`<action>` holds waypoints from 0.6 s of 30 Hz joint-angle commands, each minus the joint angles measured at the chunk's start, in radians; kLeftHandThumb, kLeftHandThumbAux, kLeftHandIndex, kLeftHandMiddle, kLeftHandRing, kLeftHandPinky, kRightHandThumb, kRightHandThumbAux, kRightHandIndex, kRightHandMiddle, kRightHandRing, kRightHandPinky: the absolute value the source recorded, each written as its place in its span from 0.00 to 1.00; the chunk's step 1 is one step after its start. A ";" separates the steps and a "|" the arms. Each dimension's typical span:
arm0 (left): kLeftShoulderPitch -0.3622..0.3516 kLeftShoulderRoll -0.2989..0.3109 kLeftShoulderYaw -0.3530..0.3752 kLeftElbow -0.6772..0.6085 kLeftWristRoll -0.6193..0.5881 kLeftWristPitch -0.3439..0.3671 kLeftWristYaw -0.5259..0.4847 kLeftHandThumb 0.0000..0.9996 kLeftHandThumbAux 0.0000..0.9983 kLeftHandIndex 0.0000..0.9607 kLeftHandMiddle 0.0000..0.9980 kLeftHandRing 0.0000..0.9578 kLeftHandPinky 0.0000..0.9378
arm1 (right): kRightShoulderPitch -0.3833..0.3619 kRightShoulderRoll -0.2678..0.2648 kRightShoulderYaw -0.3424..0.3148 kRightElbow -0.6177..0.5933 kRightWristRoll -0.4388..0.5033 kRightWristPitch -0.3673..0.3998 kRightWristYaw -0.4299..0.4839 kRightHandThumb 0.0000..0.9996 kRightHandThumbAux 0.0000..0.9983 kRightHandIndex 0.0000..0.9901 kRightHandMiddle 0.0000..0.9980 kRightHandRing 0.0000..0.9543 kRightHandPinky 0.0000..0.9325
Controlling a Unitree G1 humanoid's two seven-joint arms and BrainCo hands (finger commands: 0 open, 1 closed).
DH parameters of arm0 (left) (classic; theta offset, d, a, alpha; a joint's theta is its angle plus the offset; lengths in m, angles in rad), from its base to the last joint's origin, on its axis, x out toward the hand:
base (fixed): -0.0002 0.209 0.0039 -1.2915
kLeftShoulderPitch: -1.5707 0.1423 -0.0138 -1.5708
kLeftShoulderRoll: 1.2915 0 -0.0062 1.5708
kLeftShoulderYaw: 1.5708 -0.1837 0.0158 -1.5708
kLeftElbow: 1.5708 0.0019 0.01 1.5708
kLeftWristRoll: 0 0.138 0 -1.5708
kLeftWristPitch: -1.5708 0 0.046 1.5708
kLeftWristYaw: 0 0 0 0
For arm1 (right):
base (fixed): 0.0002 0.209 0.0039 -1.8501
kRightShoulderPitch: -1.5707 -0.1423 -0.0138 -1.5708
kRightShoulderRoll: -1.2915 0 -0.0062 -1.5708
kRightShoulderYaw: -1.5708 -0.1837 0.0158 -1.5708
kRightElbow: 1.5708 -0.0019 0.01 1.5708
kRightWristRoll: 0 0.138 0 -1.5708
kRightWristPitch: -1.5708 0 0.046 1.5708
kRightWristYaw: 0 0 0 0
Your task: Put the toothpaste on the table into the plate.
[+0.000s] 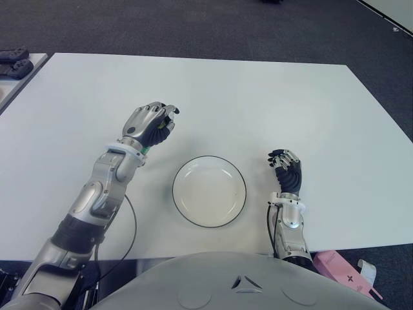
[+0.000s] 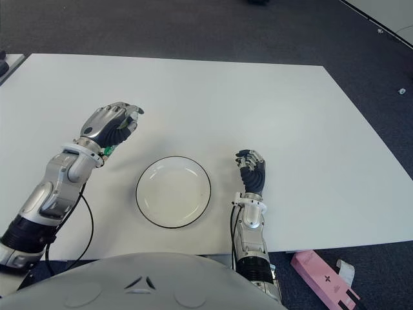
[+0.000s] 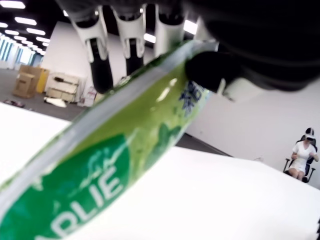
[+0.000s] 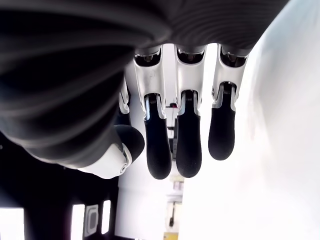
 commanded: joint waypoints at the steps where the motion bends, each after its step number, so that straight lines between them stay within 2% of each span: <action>1: 0.028 -0.003 0.004 -0.089 0.006 -0.024 -0.027 0.85 0.67 0.42 0.56 0.94 0.94 | 0.002 0.008 0.002 0.021 0.013 0.024 0.005 0.71 0.73 0.43 0.50 0.52 0.53; 14: 0.044 -0.005 -0.017 -0.165 -0.034 -0.177 -0.034 0.84 0.68 0.41 0.55 0.92 0.93 | -0.015 0.009 -0.001 0.044 0.009 0.016 -0.001 0.71 0.73 0.44 0.50 0.52 0.53; 18: 0.041 0.000 -0.047 -0.209 -0.048 -0.208 -0.101 0.84 0.68 0.41 0.55 0.92 0.93 | -0.014 0.011 0.000 0.043 0.008 0.012 -0.004 0.71 0.73 0.44 0.50 0.53 0.54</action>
